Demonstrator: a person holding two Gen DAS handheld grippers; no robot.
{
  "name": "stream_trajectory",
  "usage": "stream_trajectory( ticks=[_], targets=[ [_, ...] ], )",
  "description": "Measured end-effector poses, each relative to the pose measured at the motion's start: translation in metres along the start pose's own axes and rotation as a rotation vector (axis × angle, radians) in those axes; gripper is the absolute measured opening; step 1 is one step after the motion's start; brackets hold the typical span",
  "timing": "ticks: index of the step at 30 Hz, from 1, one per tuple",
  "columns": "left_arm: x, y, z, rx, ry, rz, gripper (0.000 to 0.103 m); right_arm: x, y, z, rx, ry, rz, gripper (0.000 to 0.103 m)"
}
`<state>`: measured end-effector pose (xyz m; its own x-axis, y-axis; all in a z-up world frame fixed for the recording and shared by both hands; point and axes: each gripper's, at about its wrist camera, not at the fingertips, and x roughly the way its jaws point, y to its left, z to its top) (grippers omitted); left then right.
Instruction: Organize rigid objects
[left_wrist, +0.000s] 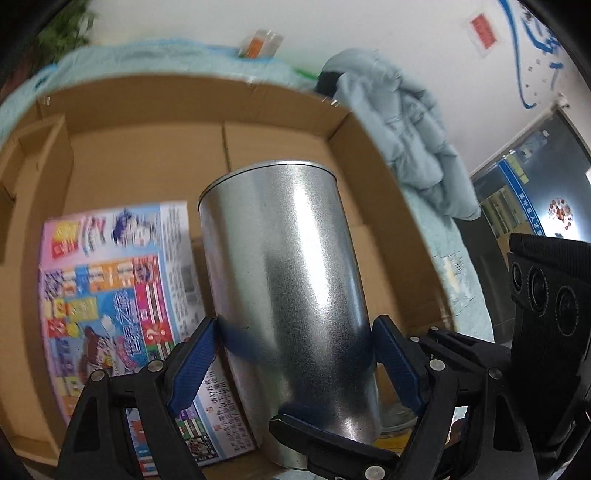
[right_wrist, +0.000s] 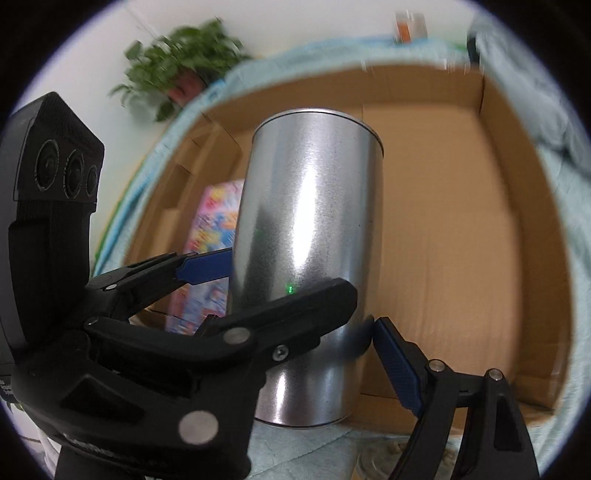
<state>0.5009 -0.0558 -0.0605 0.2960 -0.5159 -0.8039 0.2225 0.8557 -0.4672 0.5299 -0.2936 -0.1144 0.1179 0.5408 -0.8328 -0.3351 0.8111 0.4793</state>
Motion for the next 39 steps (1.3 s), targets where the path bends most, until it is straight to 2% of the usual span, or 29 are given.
stream_trajectory(
  ticks=[2,6,13,18,21,24,25,26,27,28,29,33,34,35,36,37,38,39],
  targets=[
    [0.012,0.011,-0.005,-0.018,0.007,-0.012,0.083,0.014,-0.005,-0.003,0.018,0.036,0.007,0.083],
    [0.013,0.011,-0.005,-0.006,0.017,-0.01,0.083,0.008,-0.003,-0.008,0.029,0.031,0.011,0.083],
    [0.014,0.001,-0.008,0.036,0.024,0.03,0.088,0.008,-0.009,-0.014,0.037,0.065,-0.004,0.084],
    [0.006,-0.002,-0.014,0.03,0.02,0.059,0.089,0.0,-0.011,-0.018,0.024,0.038,0.012,0.084],
    [-0.029,-0.004,-0.027,0.062,-0.083,0.126,0.089,-0.02,-0.006,-0.029,0.002,-0.015,0.0,0.084],
    [-0.079,-0.015,-0.055,0.132,-0.244,0.198,0.089,-0.058,0.005,-0.06,-0.024,-0.119,0.041,0.084],
    [-0.102,-0.022,-0.073,0.157,-0.34,0.254,0.092,-0.071,0.01,-0.075,-0.046,-0.164,0.024,0.084],
    [-0.113,-0.027,-0.084,0.166,-0.395,0.29,0.095,-0.08,0.014,-0.087,-0.057,-0.203,-0.01,0.084],
    [-0.129,-0.035,-0.103,0.176,-0.482,0.352,0.102,-0.089,0.017,-0.101,-0.066,-0.251,-0.05,0.084],
    [-0.146,-0.046,-0.13,0.196,-0.597,0.405,0.103,-0.096,0.02,-0.116,-0.079,-0.305,-0.09,0.084],
    [-0.155,-0.052,-0.149,0.216,-0.649,0.42,0.103,-0.1,0.021,-0.131,-0.091,-0.348,-0.125,0.084],
    [-0.16,-0.068,-0.205,0.257,-0.675,0.449,0.102,-0.103,0.015,-0.159,-0.04,-0.403,-0.132,0.084],
    [-0.158,-0.071,-0.215,0.26,-0.672,0.447,0.099,-0.102,0.013,-0.164,-0.021,-0.405,-0.135,0.083],
    [-0.156,-0.072,-0.222,0.262,-0.667,0.44,0.09,-0.1,0.011,-0.168,-0.021,-0.402,-0.133,0.073],
    [-0.155,-0.072,-0.231,0.261,-0.648,0.416,0.048,-0.098,0.013,-0.172,-0.031,-0.397,-0.128,0.043],
    [-0.151,-0.072,-0.236,0.249,-0.596,0.369,0.006,-0.099,0.014,-0.176,-0.041,-0.389,-0.143,0.027],
    [-0.148,-0.07,-0.24,0.22,-0.55,0.325,0.001,-0.097,0.014,-0.177,-0.046,-0.388,-0.164,0.008],
    [-0.149,-0.069,-0.246,0.199,-0.55,0.308,0.003,-0.098,0.016,-0.181,-0.051,-0.4,-0.183,0.009]
  ],
)
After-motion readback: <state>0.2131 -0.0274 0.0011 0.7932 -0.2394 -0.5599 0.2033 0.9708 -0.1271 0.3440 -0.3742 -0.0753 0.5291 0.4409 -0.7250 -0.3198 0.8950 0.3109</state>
